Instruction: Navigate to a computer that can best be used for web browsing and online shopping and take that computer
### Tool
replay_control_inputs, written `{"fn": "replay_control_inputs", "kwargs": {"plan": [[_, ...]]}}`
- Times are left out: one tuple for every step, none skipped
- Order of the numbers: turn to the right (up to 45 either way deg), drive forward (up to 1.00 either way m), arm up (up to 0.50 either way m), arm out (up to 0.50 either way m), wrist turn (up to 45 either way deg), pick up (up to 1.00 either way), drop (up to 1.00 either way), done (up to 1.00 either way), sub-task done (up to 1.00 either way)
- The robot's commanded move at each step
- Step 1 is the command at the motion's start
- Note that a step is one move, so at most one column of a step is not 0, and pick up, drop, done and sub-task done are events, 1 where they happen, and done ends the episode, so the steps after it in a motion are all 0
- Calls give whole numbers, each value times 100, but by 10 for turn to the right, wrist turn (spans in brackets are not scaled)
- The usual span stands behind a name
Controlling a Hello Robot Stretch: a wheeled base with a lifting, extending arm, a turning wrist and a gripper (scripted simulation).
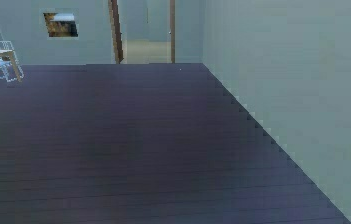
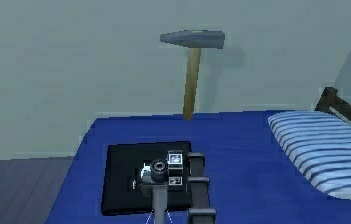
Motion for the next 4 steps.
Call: {"fn": "replay_control_inputs", "kwargs": {"plan": [[0, 0, 0, 0, 450, 0, 0, 0, 0], [0, 0, 0, 0, 450, 0, 0, 0, 0], [0, 0, 0, 0, 450, 0, 0, 0, 0], [0, 0, 0, 0, 240, 0, 0, 0, 0]]}}
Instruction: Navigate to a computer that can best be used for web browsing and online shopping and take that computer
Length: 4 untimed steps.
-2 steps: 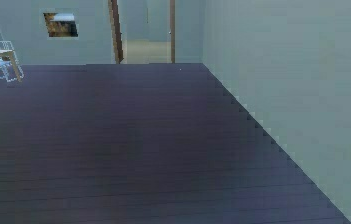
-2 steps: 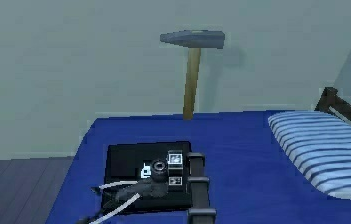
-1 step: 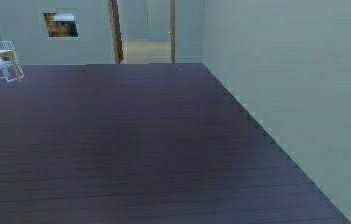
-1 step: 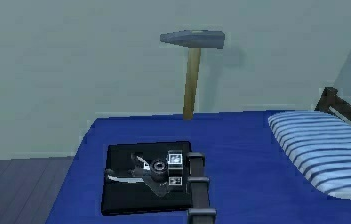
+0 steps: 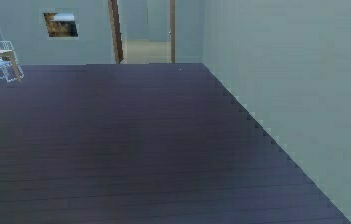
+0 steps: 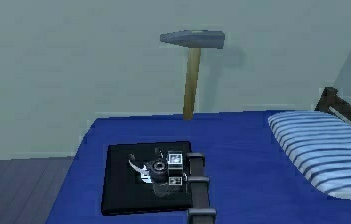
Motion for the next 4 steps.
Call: {"fn": "replay_control_inputs", "kwargs": {"plan": [[0, 0, -30, 0, 0, 0, 0, 0, 0], [0, 0, 0, 0, 0, 100, 0, 0, 0], [0, 0, 10, 0, 0, 0, 0, 0, 0], [0, 0, 0, 0, 0, 0, 0, 100, 0]]}}
